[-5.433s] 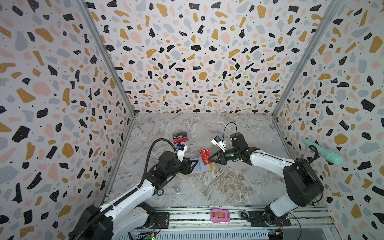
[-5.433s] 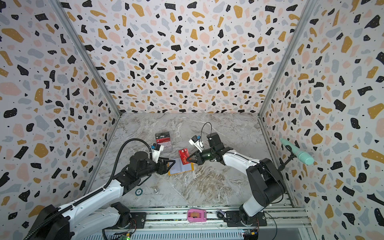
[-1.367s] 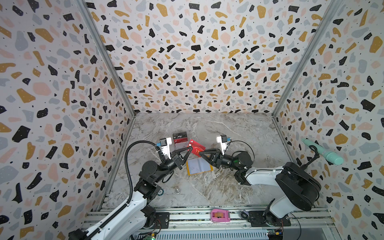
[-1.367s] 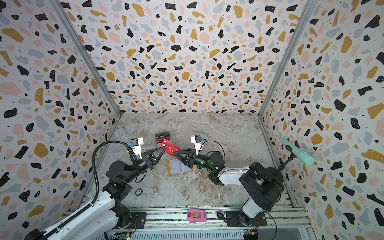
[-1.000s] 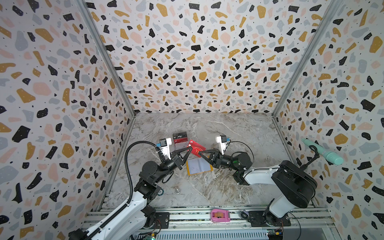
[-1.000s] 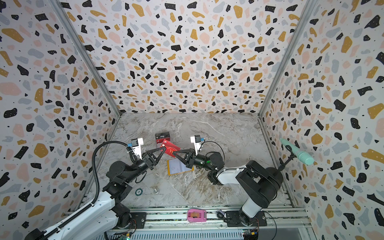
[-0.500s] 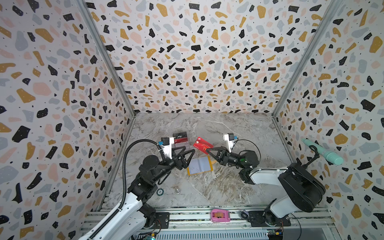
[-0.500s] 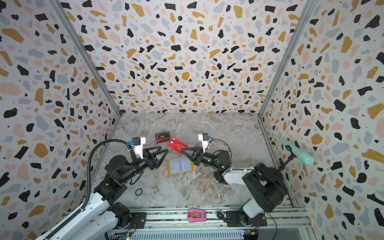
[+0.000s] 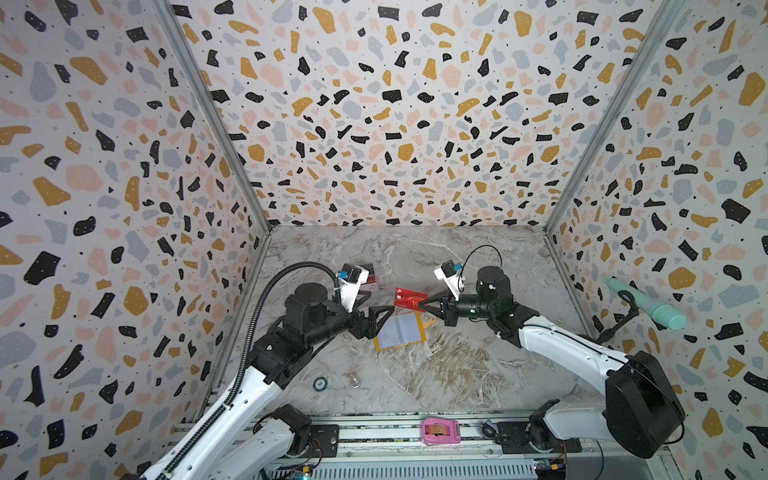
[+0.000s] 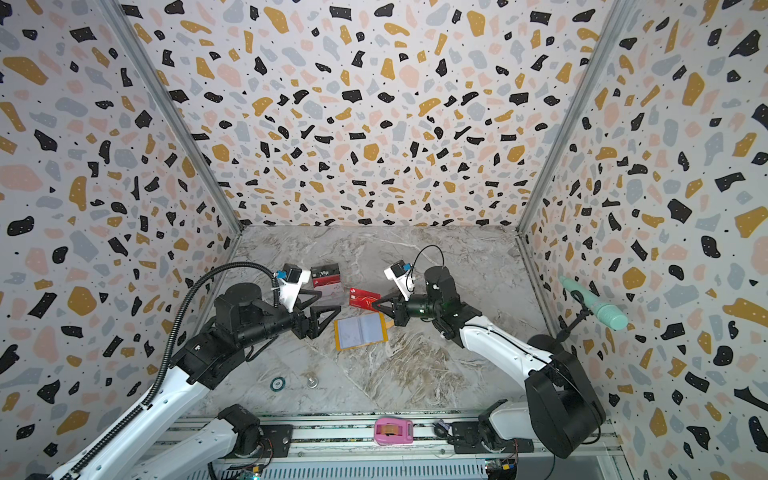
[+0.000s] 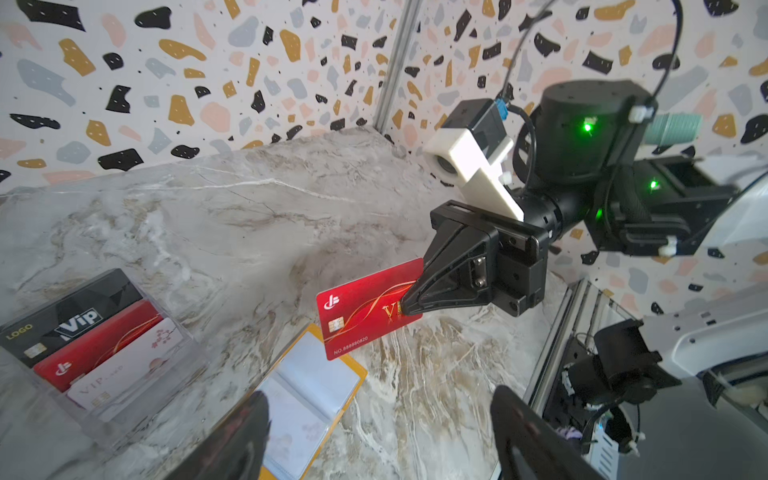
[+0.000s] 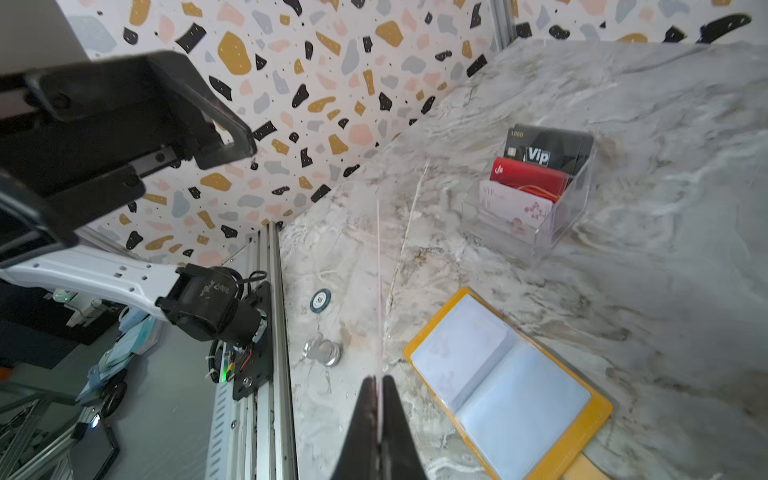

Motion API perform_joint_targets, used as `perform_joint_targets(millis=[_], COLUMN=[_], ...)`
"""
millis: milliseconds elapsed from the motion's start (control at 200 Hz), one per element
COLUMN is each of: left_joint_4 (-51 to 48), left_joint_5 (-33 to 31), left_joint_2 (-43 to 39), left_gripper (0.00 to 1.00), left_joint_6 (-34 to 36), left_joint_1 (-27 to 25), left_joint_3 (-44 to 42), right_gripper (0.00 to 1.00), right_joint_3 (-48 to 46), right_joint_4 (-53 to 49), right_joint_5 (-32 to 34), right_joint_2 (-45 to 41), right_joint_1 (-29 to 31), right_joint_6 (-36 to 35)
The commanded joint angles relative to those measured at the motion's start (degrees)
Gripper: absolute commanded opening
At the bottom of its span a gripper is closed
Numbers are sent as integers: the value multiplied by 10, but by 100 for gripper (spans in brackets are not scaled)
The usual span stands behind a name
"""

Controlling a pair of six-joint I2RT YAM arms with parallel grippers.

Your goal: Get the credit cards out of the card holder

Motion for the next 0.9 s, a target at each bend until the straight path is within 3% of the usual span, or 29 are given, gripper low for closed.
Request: perform_joint_targets(millis=[0,65,165,531,896], left_joint_4=[-66,-92,-103,-149,-167], left_joint_5=[55,66,69,188,196], left_joint_2=[27,44,53,57,53], left_gripper=[81,75,75,57,49], left_joint_6=[61,76,87,150,163], left_joint_1=[0,0,0,0,-8], left_joint_3=[30,48,53,53,49], right_gripper=[0,0,0,0,0], right_joint_3=[39,53,70,135,179], right_joint_4=[-190,-230,-270,-361,-395], right_joint_5=[-22,-10,9,-66,-91], right_joint_2=[14,18,17,19,28], right_joint_1=[10,28,54,93,103], right_joint_6=[-128,-164,-208,-293,-328])
